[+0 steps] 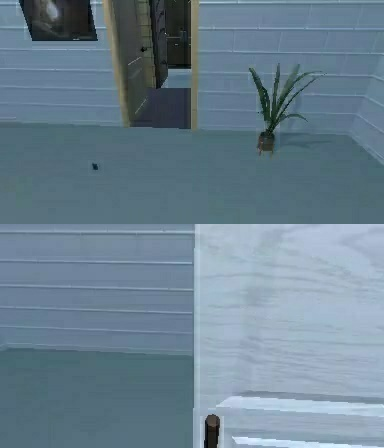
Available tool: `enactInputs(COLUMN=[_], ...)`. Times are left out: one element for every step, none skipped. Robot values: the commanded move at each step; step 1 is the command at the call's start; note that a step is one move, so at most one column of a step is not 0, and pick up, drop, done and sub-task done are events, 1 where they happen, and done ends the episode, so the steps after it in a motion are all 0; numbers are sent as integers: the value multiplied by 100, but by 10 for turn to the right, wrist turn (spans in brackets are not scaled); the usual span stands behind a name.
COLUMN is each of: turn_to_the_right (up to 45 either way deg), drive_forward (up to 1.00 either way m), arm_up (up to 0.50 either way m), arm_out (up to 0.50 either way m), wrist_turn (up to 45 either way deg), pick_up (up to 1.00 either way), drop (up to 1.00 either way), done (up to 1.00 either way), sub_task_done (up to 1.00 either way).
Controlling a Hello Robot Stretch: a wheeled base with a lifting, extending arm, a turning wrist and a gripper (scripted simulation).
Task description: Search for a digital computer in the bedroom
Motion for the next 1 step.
enactInputs(turn_to_the_right=[-330], drive_forward=[0], arm_up=[0], arm_out=[0], wrist_turn=[0], pick_up=[0], drop=[0], done=[0], sub_task_done=[0])
